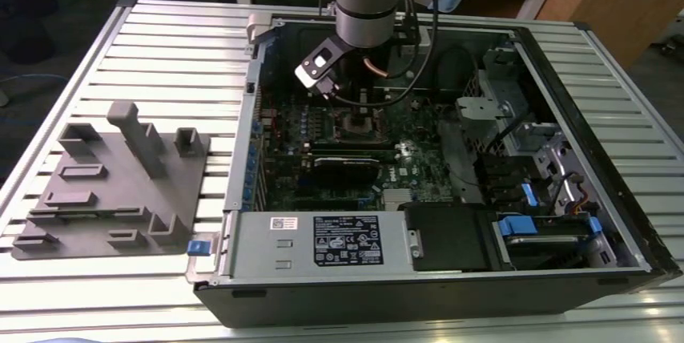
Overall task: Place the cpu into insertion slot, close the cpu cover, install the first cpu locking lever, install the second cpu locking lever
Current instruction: 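Place the cpu into insertion slot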
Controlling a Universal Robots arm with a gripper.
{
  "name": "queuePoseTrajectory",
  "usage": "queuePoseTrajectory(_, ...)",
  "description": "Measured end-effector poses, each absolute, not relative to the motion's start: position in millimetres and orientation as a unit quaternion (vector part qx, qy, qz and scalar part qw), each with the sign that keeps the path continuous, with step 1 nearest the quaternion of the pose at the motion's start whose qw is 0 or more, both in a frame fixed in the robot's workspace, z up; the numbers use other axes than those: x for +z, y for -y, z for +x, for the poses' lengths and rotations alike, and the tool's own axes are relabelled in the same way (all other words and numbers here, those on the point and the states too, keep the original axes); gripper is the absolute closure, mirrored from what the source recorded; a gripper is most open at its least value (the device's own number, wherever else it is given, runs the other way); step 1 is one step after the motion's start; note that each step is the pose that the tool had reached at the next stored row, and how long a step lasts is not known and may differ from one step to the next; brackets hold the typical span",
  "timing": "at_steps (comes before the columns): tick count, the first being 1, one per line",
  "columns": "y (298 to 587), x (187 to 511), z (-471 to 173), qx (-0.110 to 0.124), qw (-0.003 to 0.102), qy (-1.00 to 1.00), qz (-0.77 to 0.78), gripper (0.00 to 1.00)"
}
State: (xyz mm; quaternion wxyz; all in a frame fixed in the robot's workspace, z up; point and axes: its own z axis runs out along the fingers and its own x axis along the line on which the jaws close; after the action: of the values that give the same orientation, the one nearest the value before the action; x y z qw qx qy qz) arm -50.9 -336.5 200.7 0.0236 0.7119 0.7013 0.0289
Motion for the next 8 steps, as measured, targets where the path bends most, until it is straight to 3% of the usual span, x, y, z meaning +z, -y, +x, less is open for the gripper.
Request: queuePoseTrajectory(8, 336.8, 197.9, -51.0, 0.028, 0.024, -0.701, 0.712, 0.89)
